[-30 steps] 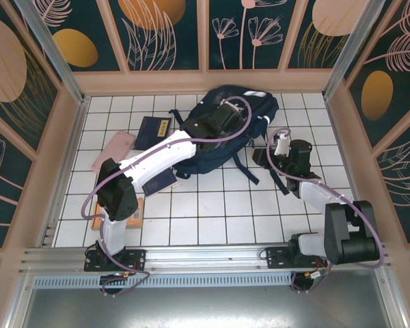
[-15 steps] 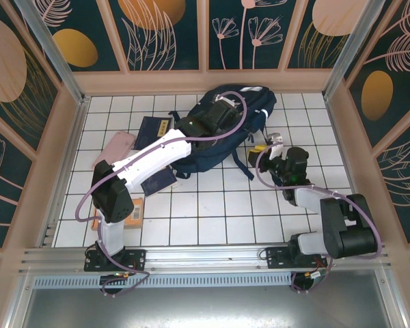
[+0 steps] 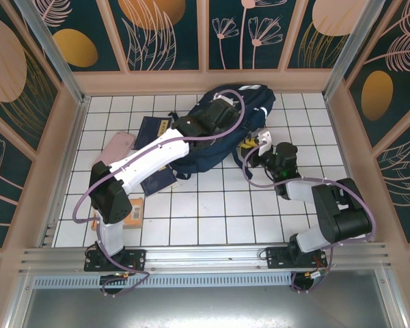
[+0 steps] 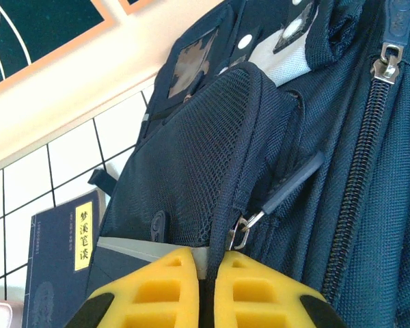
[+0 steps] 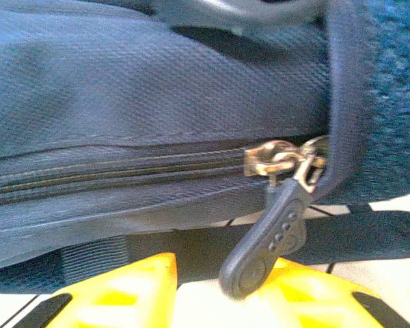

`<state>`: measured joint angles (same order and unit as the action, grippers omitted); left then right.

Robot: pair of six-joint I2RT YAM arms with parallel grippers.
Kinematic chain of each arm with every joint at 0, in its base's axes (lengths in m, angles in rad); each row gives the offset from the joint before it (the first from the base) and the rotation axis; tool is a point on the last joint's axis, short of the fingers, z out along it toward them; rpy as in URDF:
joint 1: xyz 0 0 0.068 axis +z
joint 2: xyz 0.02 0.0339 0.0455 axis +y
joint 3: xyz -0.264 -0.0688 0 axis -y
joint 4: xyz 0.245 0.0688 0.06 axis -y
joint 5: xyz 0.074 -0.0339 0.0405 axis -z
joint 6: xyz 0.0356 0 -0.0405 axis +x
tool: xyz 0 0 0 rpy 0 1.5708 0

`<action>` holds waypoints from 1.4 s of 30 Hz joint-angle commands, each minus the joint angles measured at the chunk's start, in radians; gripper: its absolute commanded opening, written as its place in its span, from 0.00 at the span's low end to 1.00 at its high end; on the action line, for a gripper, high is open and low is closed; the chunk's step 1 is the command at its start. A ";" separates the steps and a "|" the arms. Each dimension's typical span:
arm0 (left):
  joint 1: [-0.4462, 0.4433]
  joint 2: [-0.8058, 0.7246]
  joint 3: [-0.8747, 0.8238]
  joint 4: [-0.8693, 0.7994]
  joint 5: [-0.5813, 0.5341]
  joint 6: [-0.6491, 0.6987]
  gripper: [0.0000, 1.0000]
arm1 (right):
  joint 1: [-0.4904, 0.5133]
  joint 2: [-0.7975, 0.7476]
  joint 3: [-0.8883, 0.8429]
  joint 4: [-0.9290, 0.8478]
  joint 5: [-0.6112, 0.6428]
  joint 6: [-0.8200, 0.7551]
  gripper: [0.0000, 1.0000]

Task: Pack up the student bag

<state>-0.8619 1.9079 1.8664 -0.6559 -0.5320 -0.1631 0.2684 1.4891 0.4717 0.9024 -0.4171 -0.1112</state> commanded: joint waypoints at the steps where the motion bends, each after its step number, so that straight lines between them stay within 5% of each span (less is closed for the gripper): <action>1: 0.012 -0.093 0.045 0.074 -0.098 -0.026 0.00 | 0.011 0.008 0.041 0.024 0.046 -0.031 0.32; 18: 0.015 -0.075 0.101 0.092 -0.120 -0.016 0.00 | 0.091 0.005 0.063 -0.069 0.101 -0.108 0.41; 42: 0.018 -0.087 0.025 0.098 -0.082 -0.027 0.00 | 0.068 -0.103 -0.011 0.071 0.298 -0.133 0.34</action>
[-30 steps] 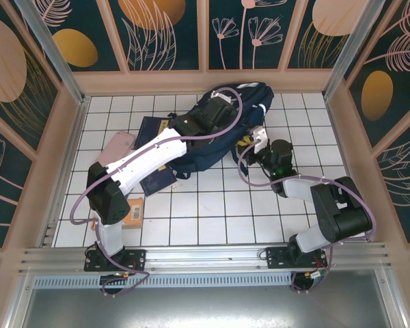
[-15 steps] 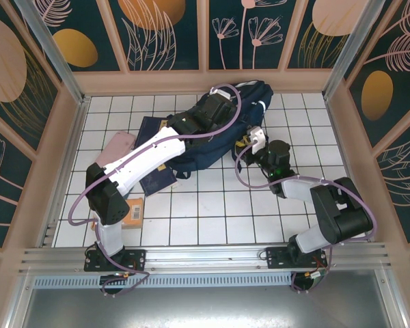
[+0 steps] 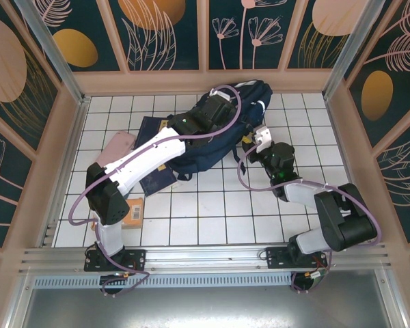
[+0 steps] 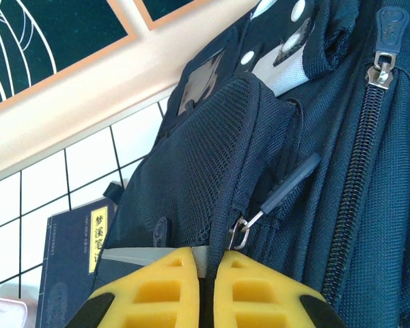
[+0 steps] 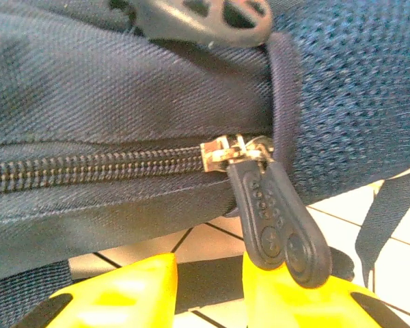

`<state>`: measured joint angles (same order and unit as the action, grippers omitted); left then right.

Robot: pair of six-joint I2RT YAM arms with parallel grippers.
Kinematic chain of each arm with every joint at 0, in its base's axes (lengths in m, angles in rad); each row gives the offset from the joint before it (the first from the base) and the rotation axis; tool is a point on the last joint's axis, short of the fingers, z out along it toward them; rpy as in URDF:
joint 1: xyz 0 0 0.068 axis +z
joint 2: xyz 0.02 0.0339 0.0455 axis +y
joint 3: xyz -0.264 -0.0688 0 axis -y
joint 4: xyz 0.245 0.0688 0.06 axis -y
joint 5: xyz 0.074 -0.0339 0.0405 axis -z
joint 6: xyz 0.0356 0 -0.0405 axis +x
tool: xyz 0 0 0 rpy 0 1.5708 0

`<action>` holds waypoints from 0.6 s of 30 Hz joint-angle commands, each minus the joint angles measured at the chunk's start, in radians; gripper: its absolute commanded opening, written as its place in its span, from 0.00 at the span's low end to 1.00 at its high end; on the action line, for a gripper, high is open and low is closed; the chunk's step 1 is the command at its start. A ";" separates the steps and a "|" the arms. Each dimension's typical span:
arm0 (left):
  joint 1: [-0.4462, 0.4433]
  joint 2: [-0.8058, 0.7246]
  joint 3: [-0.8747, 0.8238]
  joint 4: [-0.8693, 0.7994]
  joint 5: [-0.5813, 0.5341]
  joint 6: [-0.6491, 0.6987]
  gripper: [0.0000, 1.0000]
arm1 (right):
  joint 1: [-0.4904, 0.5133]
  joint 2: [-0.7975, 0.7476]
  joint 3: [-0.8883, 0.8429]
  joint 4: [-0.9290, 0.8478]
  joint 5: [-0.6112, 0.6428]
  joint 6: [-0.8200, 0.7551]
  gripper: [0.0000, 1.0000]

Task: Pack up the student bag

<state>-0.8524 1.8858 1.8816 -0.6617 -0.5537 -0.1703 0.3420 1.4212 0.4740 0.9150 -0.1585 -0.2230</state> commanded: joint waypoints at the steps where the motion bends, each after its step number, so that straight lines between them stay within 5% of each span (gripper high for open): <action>1: 0.009 -0.065 0.010 0.103 -0.060 -0.020 0.00 | -0.006 -0.037 -0.014 0.054 0.048 -0.021 0.35; 12: 0.008 -0.060 0.016 0.113 -0.054 -0.017 0.00 | -0.005 -0.044 -0.011 -0.008 0.074 -0.026 0.46; 18: 0.008 -0.059 0.016 0.116 -0.050 -0.015 0.00 | -0.005 -0.054 -0.013 -0.005 0.021 -0.031 0.25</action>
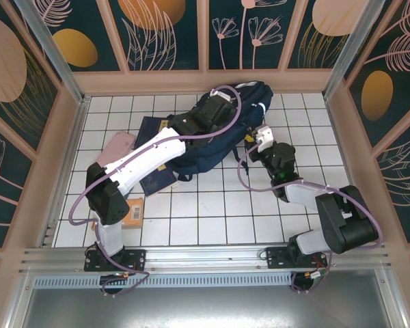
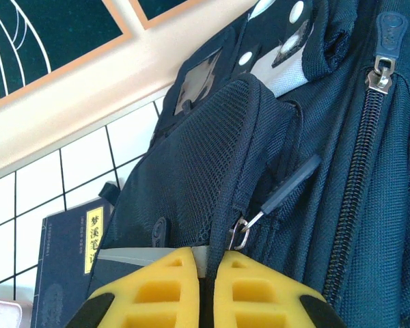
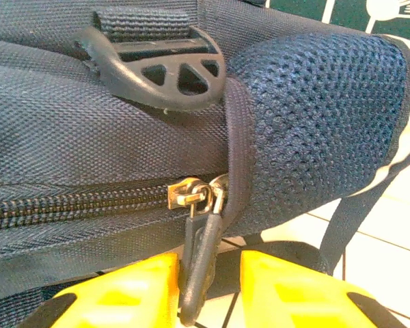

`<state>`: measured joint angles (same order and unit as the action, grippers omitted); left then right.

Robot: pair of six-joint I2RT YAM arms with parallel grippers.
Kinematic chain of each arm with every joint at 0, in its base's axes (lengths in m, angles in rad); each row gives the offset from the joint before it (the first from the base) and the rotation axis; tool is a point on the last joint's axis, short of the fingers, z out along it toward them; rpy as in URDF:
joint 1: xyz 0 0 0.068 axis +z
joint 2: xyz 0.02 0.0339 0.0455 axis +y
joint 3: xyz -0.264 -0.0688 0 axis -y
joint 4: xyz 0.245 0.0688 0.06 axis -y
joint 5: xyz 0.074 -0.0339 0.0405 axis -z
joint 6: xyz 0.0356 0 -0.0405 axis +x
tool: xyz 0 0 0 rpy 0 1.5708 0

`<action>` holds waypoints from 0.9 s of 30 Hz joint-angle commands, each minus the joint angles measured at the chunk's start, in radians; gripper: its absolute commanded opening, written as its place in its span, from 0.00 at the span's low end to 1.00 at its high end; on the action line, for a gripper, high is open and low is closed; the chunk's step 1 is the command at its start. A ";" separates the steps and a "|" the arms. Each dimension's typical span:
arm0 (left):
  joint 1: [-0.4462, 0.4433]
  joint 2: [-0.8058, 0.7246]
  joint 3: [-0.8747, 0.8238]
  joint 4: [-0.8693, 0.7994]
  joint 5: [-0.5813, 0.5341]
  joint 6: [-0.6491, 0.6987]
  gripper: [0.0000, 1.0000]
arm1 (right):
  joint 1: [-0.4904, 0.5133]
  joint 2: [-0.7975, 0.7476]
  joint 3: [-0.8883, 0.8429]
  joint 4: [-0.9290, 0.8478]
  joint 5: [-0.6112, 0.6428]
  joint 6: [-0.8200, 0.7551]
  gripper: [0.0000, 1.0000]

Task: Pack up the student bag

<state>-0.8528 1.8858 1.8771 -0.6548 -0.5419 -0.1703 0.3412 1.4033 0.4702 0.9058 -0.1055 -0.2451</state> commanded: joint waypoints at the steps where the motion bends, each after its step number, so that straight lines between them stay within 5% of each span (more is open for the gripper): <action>1: 0.008 -0.059 0.021 0.109 -0.062 -0.015 0.00 | -0.004 -0.040 -0.010 0.001 -0.042 -0.008 0.22; 6: 0.009 -0.056 0.020 0.113 -0.053 -0.021 0.00 | -0.004 -0.080 -0.009 -0.074 -0.126 -0.014 0.07; 10: 0.008 -0.038 0.017 0.112 -0.037 -0.046 0.00 | 0.006 -0.162 -0.017 -0.163 -0.236 0.009 0.04; 19: 0.009 0.019 0.038 0.124 0.018 -0.098 0.00 | 0.038 -0.297 -0.028 -0.339 -0.436 0.105 0.07; 27: 0.009 0.038 0.035 0.145 0.119 -0.102 0.00 | 0.048 -0.290 -0.017 -0.384 -0.383 0.193 0.10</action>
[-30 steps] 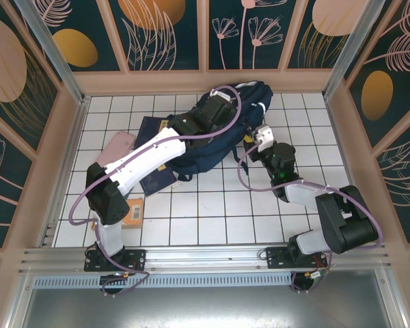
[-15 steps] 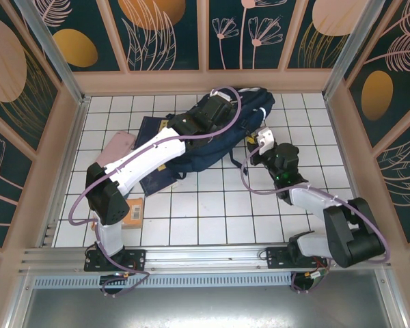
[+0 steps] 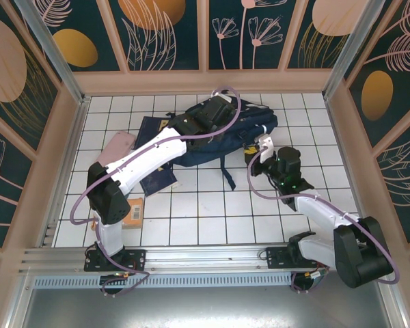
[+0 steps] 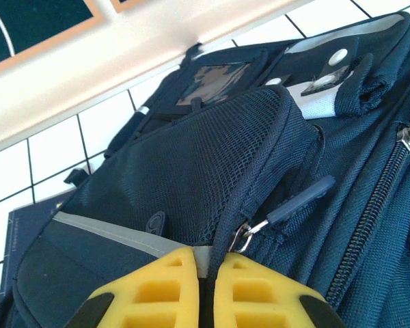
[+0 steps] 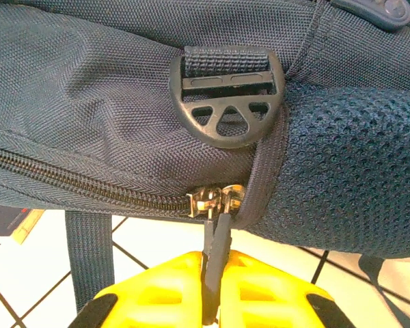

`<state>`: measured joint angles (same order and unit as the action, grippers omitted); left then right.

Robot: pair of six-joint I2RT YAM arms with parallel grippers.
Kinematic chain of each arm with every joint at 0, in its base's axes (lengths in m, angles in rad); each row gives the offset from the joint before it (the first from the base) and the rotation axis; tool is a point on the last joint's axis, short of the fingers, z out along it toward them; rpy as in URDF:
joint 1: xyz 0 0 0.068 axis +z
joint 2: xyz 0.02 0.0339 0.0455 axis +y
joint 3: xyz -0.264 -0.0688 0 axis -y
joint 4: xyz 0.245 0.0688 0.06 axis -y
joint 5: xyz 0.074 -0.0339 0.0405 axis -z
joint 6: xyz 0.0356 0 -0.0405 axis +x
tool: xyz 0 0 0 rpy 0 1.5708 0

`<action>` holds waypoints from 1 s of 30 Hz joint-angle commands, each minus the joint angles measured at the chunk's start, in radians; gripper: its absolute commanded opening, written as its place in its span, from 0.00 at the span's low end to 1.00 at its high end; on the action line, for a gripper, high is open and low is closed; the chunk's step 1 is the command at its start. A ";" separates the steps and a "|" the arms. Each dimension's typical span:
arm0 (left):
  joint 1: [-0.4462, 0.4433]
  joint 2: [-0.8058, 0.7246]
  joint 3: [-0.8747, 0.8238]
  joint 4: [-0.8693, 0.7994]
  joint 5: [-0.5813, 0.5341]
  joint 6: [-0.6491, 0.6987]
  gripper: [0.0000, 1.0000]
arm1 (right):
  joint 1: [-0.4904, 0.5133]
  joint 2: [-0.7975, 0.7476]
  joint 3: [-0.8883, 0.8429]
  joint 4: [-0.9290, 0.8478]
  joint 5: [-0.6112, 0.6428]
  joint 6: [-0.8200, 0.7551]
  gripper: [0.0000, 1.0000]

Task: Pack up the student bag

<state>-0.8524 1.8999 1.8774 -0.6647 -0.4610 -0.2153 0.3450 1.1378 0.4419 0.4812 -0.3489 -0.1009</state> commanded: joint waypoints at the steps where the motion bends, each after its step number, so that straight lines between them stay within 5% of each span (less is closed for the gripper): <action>1: 0.008 0.023 0.028 0.159 0.049 -0.061 0.00 | 0.046 -0.019 0.019 0.036 -0.154 0.060 0.09; 10: 0.008 0.046 -0.040 0.207 0.147 -0.095 0.00 | 0.088 0.033 0.073 -0.011 -0.339 0.062 0.11; 15: 0.009 0.063 -0.046 0.215 0.120 -0.100 0.00 | 0.088 0.035 0.078 -0.049 -0.161 0.150 0.20; 20: 0.008 0.007 -0.110 0.238 0.041 -0.089 0.00 | 0.073 -0.023 0.125 -0.293 0.143 0.369 0.45; 27: 0.009 -0.048 -0.166 0.264 0.015 -0.079 0.00 | 0.054 -0.004 0.206 -0.497 0.043 0.434 0.51; 30: 0.008 -0.057 -0.164 0.262 0.000 -0.076 0.00 | 0.012 -0.009 0.222 -0.509 0.055 0.453 0.41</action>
<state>-0.8555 1.9320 1.6966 -0.4965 -0.3744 -0.2749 0.3904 1.1378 0.6228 0.0429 -0.3061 0.3031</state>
